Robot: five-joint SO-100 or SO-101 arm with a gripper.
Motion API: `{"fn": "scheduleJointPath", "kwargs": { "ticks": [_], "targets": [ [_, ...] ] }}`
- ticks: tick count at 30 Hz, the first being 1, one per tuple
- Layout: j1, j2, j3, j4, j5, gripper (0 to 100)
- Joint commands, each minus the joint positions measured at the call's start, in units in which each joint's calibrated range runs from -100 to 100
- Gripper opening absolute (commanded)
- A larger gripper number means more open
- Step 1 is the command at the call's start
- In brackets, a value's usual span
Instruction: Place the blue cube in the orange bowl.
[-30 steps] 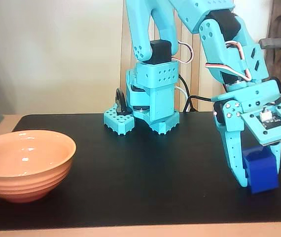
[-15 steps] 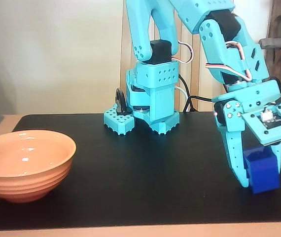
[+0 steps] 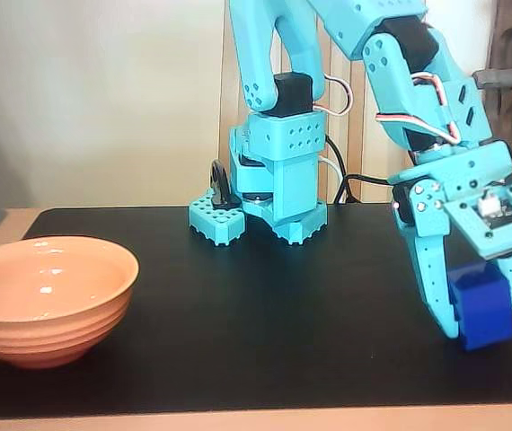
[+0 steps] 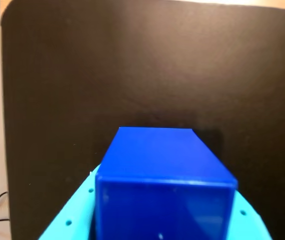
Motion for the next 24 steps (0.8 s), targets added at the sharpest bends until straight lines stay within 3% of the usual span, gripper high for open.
{"fn": "scheduleJointPath", "kwargs": {
  "ticks": [1, 24],
  "targets": [
    [2.71, -7.16, -1.40, -1.98, -0.24, 16],
    [9.23, -21.82, -1.40, -2.07, -0.19, 16]
  ]
}}
